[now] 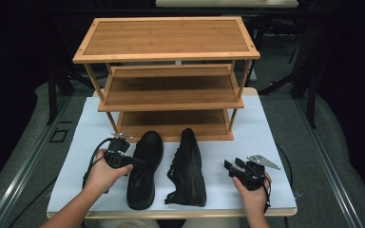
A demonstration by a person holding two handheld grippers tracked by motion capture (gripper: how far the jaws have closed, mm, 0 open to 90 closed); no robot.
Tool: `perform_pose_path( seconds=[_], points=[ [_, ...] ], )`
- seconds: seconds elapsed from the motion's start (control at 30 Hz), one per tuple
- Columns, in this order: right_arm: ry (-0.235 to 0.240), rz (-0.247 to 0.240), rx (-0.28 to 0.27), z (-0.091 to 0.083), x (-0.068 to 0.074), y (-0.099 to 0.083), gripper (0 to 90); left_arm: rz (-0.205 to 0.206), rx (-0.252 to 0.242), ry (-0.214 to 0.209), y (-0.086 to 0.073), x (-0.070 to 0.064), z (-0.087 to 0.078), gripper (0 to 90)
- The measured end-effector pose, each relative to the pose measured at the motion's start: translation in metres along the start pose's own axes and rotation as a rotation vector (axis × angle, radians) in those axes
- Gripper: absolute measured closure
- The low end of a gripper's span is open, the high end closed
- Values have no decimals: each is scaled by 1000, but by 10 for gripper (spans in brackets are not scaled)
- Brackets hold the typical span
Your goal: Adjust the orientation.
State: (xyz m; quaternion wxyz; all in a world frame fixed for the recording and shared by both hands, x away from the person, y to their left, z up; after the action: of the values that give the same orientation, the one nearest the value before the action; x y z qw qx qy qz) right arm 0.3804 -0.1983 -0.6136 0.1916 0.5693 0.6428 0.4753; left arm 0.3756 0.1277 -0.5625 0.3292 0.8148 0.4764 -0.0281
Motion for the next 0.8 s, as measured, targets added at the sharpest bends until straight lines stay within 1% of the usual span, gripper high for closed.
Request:
perform_pose_path(
  seconds=[0.1,0.13,0.23,0.27,0.3,0.33,0.37,0.43,0.5,0.57,0.63,0.77,0.8],
  points=[
    [-1,-1,1,0,0,0,462,-6,8,-6,0,1,0,755],
    [-2,-2,1,0,0,0,461,-19,14,-13,0,1,1,762],
    [0,-1,0,0,0,0,461,-24,28,-14,0,1,0,776],
    [-1,0,2,0,0,0,461,-42,36,-25,2,-1,-1,826],
    [-1,0,2,0,0,0,461,-42,36,-25,2,-1,-1,828],
    [-1,0,3,0,0,0,461,-33,50,-5,3,-1,-2,829],
    [-1,0,1,0,0,0,461,-28,55,4,3,-1,-2,830],
    [-1,-1,0,0,0,0,461,-23,60,11,3,-1,-3,833],
    [-1,1,1,0,0,0,461,-8,85,34,4,-2,-5,836],
    [-1,2,0,0,0,0,461,2,99,46,4,-2,-7,838],
    [-2,2,0,0,0,0,461,6,104,54,4,-3,-7,839],
    [-3,6,-5,-1,0,0,461,32,140,105,6,-4,-14,839],
    [-5,4,0,-1,-1,0,461,45,148,115,7,-3,-16,839]
  ],
)
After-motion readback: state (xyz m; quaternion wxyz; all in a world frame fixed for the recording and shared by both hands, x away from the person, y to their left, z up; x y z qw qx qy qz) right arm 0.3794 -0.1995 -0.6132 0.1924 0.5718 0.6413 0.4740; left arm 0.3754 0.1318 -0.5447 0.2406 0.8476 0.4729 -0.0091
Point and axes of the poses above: each handheld gripper's, and its own axes: z roughly forward along the jaws, y roughly out of its top, x roughly to its left, the point moved 10 cm from there along z, roughly forward along the jaws
